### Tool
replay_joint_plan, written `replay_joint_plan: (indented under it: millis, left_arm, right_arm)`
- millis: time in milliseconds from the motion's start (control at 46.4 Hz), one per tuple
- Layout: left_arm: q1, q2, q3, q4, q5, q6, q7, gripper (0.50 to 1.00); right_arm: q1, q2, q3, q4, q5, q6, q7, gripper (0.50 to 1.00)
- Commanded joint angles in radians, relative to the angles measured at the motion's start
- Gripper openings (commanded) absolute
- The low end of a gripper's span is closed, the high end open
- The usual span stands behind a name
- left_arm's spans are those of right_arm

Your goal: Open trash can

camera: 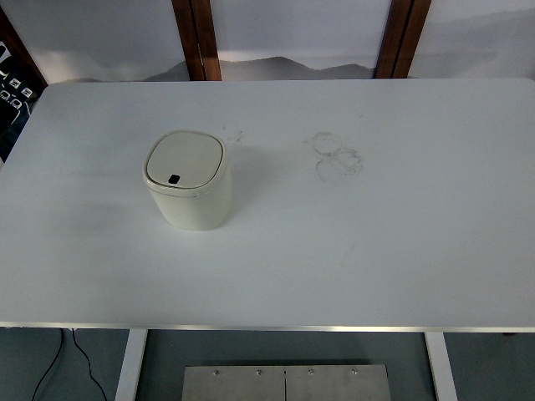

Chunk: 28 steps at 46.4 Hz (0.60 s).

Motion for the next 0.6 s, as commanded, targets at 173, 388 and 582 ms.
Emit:
replay_joint_plan:
  millis: [173,388,582]
  left_arm:
    - [0.0,0.0,0.0,-0.002,0.0,0.005,0.002,1.0]
    - [0.0,0.001,0.002,-0.011,0.001,0.005,0.006,1.0]
    - [-0.001,0.002,0.002,-0.014,0.001,0.005,0.006,1.0]
  right_arm:
    - [0.0,0.0,0.0,0.0,0.0,0.0,0.0,0.995]
    - [0.0,0.0,0.0,0.0,0.0,0.0,0.002,0.995]
    - [0.0,0.0,0.0,0.0,0.0,0.0,0.0,0.995]
